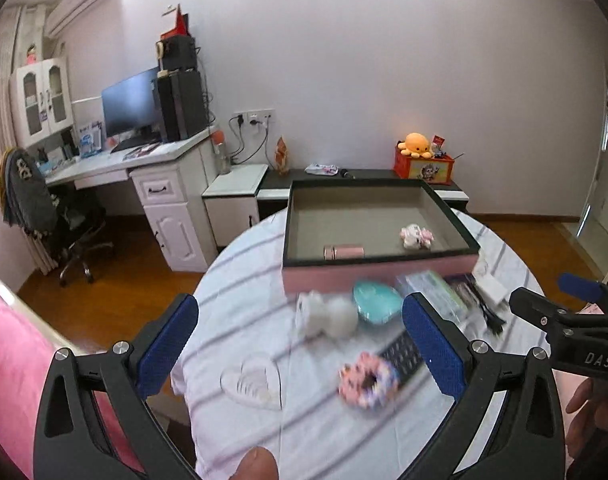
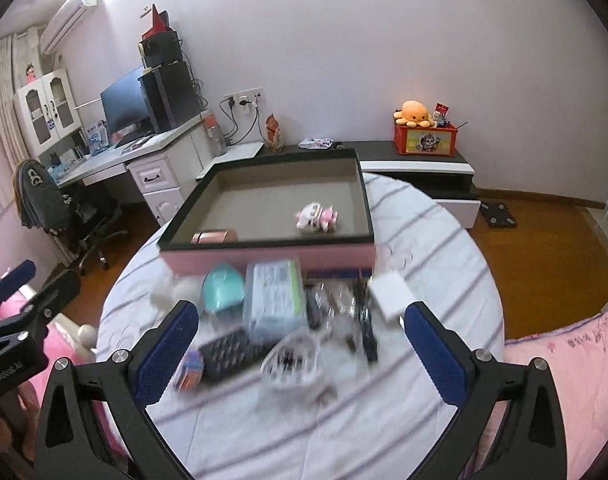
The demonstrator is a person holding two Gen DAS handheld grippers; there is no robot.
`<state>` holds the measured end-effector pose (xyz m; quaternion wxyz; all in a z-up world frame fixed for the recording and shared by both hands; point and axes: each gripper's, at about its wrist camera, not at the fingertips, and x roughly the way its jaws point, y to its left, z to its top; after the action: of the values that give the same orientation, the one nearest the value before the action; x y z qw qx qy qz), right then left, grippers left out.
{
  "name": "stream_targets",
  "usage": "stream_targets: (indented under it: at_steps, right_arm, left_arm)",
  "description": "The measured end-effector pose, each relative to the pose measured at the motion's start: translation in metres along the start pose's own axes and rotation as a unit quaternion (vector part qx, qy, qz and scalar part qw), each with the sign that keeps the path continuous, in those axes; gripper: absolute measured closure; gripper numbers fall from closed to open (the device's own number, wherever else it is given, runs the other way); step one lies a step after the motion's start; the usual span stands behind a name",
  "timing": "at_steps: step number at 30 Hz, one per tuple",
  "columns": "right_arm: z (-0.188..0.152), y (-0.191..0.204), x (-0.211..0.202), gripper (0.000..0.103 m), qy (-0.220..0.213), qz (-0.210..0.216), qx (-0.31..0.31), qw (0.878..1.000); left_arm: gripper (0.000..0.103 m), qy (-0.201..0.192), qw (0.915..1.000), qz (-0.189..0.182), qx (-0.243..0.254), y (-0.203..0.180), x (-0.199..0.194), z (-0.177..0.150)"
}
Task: Organize rigid objects
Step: 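Withdraw both grippers from the box toward the remaining items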
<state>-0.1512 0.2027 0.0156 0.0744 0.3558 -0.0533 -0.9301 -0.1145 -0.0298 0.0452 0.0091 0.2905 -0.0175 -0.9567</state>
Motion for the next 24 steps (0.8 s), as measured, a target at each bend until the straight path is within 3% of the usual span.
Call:
stream_targets:
  at_steps: [4,10,24]
  right_arm:
    - [-0.018,0.002,-0.015,0.0,-0.003,0.001,0.003,1.0]
    - [-0.036,0.011,-0.024,0.0,0.0,0.002,-0.007,1.0]
    - [-0.04,0.022,-0.026,0.0,0.001,0.0,-0.019,1.0]
  left_arm:
    - [0.0,0.017,0.9995,-0.002,-0.027,0.003,-0.012,-0.02]
    - [0.0,0.029,0.9994,0.009,-0.016,-0.004,-0.021,-0.043]
    - [0.0,0.041,0.9991,0.006,-0.012,-0.005,-0.019,-0.05]
